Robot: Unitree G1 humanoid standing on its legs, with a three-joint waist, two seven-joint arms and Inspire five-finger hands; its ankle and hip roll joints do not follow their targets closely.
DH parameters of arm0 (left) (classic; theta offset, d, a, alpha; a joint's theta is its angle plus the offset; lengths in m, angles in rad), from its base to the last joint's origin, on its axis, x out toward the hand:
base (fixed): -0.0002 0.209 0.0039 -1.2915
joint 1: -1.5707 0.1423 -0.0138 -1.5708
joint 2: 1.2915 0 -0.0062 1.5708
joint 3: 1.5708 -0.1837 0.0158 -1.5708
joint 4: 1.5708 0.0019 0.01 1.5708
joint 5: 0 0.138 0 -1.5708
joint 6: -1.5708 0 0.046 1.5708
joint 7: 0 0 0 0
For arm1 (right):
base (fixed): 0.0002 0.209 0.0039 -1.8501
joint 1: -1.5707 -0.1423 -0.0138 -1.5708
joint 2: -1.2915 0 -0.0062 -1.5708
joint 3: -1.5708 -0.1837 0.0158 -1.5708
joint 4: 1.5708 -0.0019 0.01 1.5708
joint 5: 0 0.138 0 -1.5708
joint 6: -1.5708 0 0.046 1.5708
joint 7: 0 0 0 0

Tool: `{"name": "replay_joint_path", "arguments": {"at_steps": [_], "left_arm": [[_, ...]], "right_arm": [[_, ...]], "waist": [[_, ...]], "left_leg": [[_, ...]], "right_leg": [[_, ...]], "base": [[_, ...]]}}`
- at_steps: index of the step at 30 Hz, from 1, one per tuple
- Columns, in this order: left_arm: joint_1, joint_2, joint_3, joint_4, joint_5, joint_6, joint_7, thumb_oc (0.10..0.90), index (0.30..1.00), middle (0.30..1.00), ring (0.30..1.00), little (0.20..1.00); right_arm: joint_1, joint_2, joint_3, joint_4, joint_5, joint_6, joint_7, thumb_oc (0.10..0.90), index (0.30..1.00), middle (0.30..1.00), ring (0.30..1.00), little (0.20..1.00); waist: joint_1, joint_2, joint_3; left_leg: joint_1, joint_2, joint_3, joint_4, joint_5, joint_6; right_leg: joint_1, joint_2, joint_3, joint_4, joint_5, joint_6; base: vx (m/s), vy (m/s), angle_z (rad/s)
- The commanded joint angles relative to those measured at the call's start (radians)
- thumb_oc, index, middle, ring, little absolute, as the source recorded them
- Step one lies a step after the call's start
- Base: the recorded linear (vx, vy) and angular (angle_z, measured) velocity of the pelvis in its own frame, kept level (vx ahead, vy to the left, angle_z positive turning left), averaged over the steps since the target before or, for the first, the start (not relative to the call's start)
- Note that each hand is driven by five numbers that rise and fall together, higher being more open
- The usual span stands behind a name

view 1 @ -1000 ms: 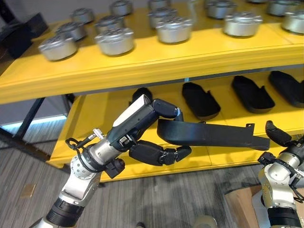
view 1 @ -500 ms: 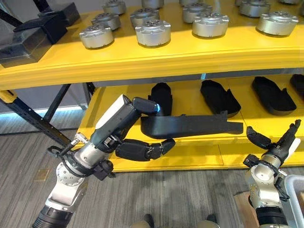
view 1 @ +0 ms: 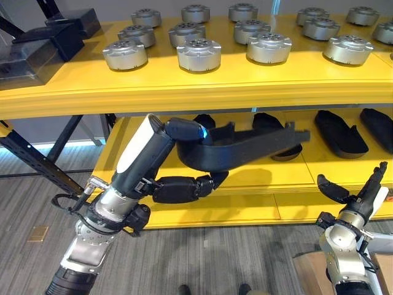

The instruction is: Move parts from the plastic box to the shelf.

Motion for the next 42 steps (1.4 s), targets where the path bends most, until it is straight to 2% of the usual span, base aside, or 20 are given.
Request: {"name": "replay_joint_path", "arguments": {"at_steps": [1, 2, 4, 5, 6, 8, 10, 12, 13, 15, 16, 19, 20, 21, 23, 29, 30, 33, 36, 42], "left_arm": [[-0.105, -0.030, 0.115, -0.103, 0.038, -0.105, 0.231, 0.400, 0.300, 0.300, 0.300, 0.300], [-0.097, -0.032, 0.124, -0.108, 0.078, -0.104, 0.274, 0.400, 0.300, 0.300, 0.300, 0.300], [-0.086, -0.031, 0.134, -0.110, 0.105, -0.105, 0.306, 0.400, 0.300, 0.300, 0.300, 0.300], [-0.058, -0.014, 0.158, -0.113, 0.150, -0.097, 0.378, 0.400, 0.300, 0.300, 0.300, 0.300], [-0.049, -0.006, 0.165, -0.116, 0.179, -0.086, 0.415, 0.400, 0.300, 0.300, 0.300, 0.300], [-0.025, 0.007, 0.176, -0.112, 0.206, -0.076, 0.478, 0.400, 0.300, 0.300, 0.300, 0.300], [-0.015, 0.010, 0.181, -0.107, 0.257, -0.069, 0.526, 0.400, 0.300, 0.300, 0.300, 0.300], [-0.017, 0.017, 0.174, -0.091, 0.304, -0.062, 0.582, 0.400, 0.300, 0.300, 0.300, 0.300], [-0.021, 0.020, 0.168, -0.081, 0.326, -0.059, 0.612, 0.400, 0.300, 0.300, 0.300, 0.300], [-0.019, 0.028, 0.161, -0.071, 0.335, -0.053, 0.636, 0.400, 0.300, 0.300, 0.300, 0.300], [-0.015, 0.030, 0.157, -0.070, 0.327, -0.047, 0.631, 0.400, 0.300, 0.300, 0.300, 0.300], [-0.028, 0.028, 0.145, -0.057, 0.271, -0.057, 0.564, 0.400, 0.300, 0.300, 0.300, 0.300], [-0.028, 0.026, 0.144, -0.058, 0.256, -0.055, 0.547, 0.400, 0.300, 0.300, 0.300, 0.300], [-0.027, 0.021, 0.134, -0.059, 0.237, -0.055, 0.511, 0.400, 0.300, 0.300, 0.300, 0.300], [-0.037, 0.010, 0.117, -0.069, 0.193, -0.043, 0.444, 0.400, 0.300, 0.300, 0.300, 0.300], [-0.021, 0.002, 0.104, -0.090, 0.188, -0.013, 0.382, 0.400, 0.300, 0.300, 0.300, 0.300], [-0.019, 0.001, 0.099, -0.091, 0.207, -0.006, 0.396, 0.400, 0.300, 0.300, 0.300, 0.300], [-0.018, 0.015, 0.081, -0.079, 0.360, 0.017, 0.532, 0.400, 0.300, 0.300, 0.300, 0.300], [-0.033, 0.032, 0.074, -0.055, 0.437, 0.045, 0.623, 0.400, 0.300, 0.300, 0.300, 0.300], [-0.073, 0.030, 0.009, -0.006, 0.393, 0.065, 0.560, 0.400, 0.300, 0.300, 0.300, 0.300]], "right_arm": [[-0.069, -0.072, -0.074, -0.118, -0.041, -0.148, 0.001, 0.900, 1.000, 1.000, 1.000, 1.000], [-0.069, -0.069, -0.072, -0.125, -0.037, -0.157, 0.009, 0.900, 1.000, 1.000, 1.000, 1.000], [-0.067, -0.062, -0.068, -0.136, -0.032, -0.155, 0.017, 0.900, 1.000, 1.000, 1.000, 1.000], [-0.066, -0.061, -0.056, -0.157, -0.035, -0.150, 0.046, 0.900, 1.000, 1.000, 1.000, 1.000], [-0.068, -0.066, -0.045, -0.165, -0.032, -0.149, 0.058, 0.900, 1.000, 1.000, 1.000, 1.000], [-0.071, -0.078, -0.025, -0.172, -0.036, -0.145, 0.083, 0.900, 1.000, 1.000, 1.000, 1.000], [-0.080, -0.086, -0.011, -0.167, -0.039, -0.153, 0.092, 0.900, 1.000, 1.000, 1.000, 1.000], [-0.081, -0.097, -0.003, -0.167, -0.042, -0.160, 0.095, 0.900, 1.000, 1.000, 1.000, 1.000], [-0.077, -0.106, 0.000, -0.169, -0.048, -0.166, 0.095, 0.900, 1.000, 1.000, 1.000, 1.000], [-0.080, -0.119, 0.000, -0.160, -0.031, -0.174, 0.117, 0.900, 1.000, 1.000, 1.000, 1.000], [-0.083, -0.120, -0.005, -0.153, -0.033, -0.170, 0.130, 0.900, 1.000, 1.000, 1.000, 1.000], [-0.065, -0.105, -0.021, -0.163, -0.025, -0.136, 0.138, 0.900, 1.000, 1.000, 1.000, 1.000], [-0.064, -0.100, -0.020, -0.164, -0.025, -0.133, 0.137, 0.900, 1.000, 1.000, 1.000, 1.000], [-0.064, -0.089, -0.018, -0.171, -0.011, -0.115, 0.136, 0.900, 1.000, 1.000, 1.000, 1.000], [-0.065, -0.074, -0.016, -0.187, -0.025, -0.096, 0.119, 0.900, 1.000, 1.000, 1.000, 1.000], [-0.041, -0.059, -0.017, -0.227, -0.029, -0.065, 0.124, 0.900, 1.000, 1.000, 1.000, 1.000], [-0.040, -0.060, -0.017, -0.223, -0.030, -0.071, 0.122, 0.900, 1.000, 1.000, 1.000, 1.000], [-0.028, -0.068, -0.017, -0.219, -0.027, -0.087, 0.108, 0.900, 1.000, 1.000, 1.000, 1.000], [-0.010, -0.076, -0.021, -0.224, -0.030, -0.099, 0.095, 0.900, 1.000, 1.000, 1.000, 1.000], [0.007, -0.081, -0.020, -0.210, 0.004, -0.118, 0.092, 0.900, 1.000, 1.000, 1.000, 1.000]], "waist": [[-0.043, -0.041, 0.028], [-0.048, -0.036, 0.029], [-0.050, -0.031, 0.026], [-0.053, -0.018, 0.018], [-0.052, -0.014, 0.015], [-0.053, -0.009, 0.014], [-0.055, -0.008, 0.016], [-0.071, -0.003, 0.020], [-0.080, 0.004, 0.022], [-0.086, 0.019, 0.026], [-0.083, 0.026, 0.030], [-0.078, 0.022, 0.028], [-0.076, 0.020, 0.028], [-0.069, 0.012, 0.023], [-0.052, -0.004, 0.014], [-0.028, -0.032, 0.006], [-0.023, -0.037, 0.007], [-0.010, -0.053, 0.018], [-0.004, -0.068, 0.028], [0.002, -0.091, 0.058]], "left_leg": [[-0.083, -0.061, 0.028, 0.365, -0.163, 0.025], [-0.066, -0.034, 0.019, 0.321, -0.164, 0.026], [-0.042, -0.012, 0.007, 0.267, -0.156, 0.027], [0.019, 0.046, -0.036, 0.101, -0.117, 0.016], [0.038, 0.083, -0.062, 0.040, -0.070, -0.006], [0.052, 0.178, -0.097, -0.039, 0.074, -0.064], [0.046, 0.236, -0.115, -0.074, 0.159, -0.089], [0.038, 0.287, -0.093, -0.098, 0.204, -0.103], [0.037, 0.295, -0.077, -0.105, 0.203, -0.108], [0.049, 0.280, -0.079, -0.115, 0.155, -0.109], [0.055, 0.258, -0.075, -0.105, 0.099, -0.111], [0.070, 0.191, -0.045, -0.074, -0.011, -0.094], [0.073, 0.182, -0.043, -0.071, -0.021, -0.089], [0.082, 0.155, -0.035, -0.074, -0.040, -0.075], [0.085, 0.122, -0.030, -0.083, -0.061, -0.056], [0.072, 0.093, -0.027, -0.089, -0.081, -0.036], [0.066, 0.091, -0.029, -0.087, -0.083, -0.033], [0.038, 0.089, -0.039, -0.068, -0.084, -0.029], [0.006, 0.089, -0.055, -0.040, -0.086, -0.027], [-0.061, 0.095, -0.088, 0.042, -0.100, -0.024]], "right_leg": [[0.024, 0.068, 0.052, 0.013, -0.012, -0.074], [0.023, 0.067, 0.056, 0.024, -0.016, -0.076], [0.017, 0.064, 0.060, 0.033, -0.021, -0.075], [0.006, 0.056, 0.076, 0.049, -0.035, -0.073], [0.007, 0.050, 0.088, 0.051, -0.044, -0.071], [0.008, 0.037, 0.106, 0.053, -0.053, -0.069], [0.005, 0.024, 0.115, 0.056, -0.057, -0.069], [-0.002, 0.002, 0.111, 0.064, -0.062, -0.067], [-0.006, -0.011, 0.109, 0.071, -0.065, -0.061], [-0.021, -0.030, 0.122, 0.092, -0.072, -0.045], [-0.031, -0.047, 0.133, 0.115, -0.076, -0.028], [-0.020, -0.087, 0.114, 0.091, -0.039, 0.019], [-0.018, -0.092, 0.113, 0.083, -0.032, 0.025], [-0.012, -0.111, 0.104, 0.053, 0.000, 0.046], [0.001, -0.137, 0.083, -0.005, 0.044, 0.063], [0.017, -0.154, 0.066, -0.076, 0.085, 0.081], [0.019, -0.155, 0.064, -0.081, 0.087, 0.083], [0.023, -0.151, 0.071, -0.082, 0.082, 0.089], [0.025, -0.141, 0.081, -0.075, 0.070, 0.092], [0.018, -0.115, 0.096, -0.026, 0.034, 0.077]], "base": [[0.10, 0.087, 0.47], [0.11, 0.139, 0.26], [0.10, 0.222, -0.16], [0.15, 0.360, -0.21], [0.18, 0.460, -0.31], [0.10, 0.358, -0.37], [0.04, 0.321, -0.44], [0.03, 0.375, -0.47], [0.03, 0.459, -0.35], [0.06, 0.423, -0.14], [0.11, 0.399, -0.12], [0.11, 0.298, -0.12], [0.10, 0.181, 0.12], [0.08, 0.145, 0.04], [0.08, 0.117, -0.04], [0.04, 0.027, 0.01], [0.02, -0.028, -0.04], [0.00, -0.045, 0.00], [-0.01, -0.079, 0.10], [-0.01, -0.102, 0.14]]}}
